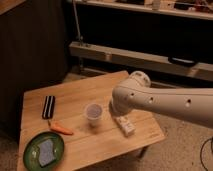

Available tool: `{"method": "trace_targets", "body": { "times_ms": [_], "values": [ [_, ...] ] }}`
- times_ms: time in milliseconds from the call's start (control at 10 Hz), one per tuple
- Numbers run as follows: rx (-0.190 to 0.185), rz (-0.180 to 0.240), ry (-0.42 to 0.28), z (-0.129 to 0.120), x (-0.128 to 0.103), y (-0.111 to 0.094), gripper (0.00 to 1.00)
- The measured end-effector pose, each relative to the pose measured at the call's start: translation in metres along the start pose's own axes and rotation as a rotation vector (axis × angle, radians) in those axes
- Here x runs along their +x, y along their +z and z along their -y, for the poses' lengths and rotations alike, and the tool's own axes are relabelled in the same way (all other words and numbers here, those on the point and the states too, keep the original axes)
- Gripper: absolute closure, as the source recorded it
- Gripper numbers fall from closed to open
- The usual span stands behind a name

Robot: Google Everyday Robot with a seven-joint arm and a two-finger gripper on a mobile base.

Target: Push the ceramic bowl across the table

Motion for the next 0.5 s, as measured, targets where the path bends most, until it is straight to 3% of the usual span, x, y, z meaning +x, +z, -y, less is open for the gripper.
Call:
{"method": "trace_targets", "body": {
  "times_ms": [200, 500],
  "values": [
    [-0.028, -0.005, -0.127, -0.056, -0.011, -0.005, 0.96],
    [-0.058, -0.033, -0.331, -0.162, -0.016, -0.009, 0.96]
  ]
}}
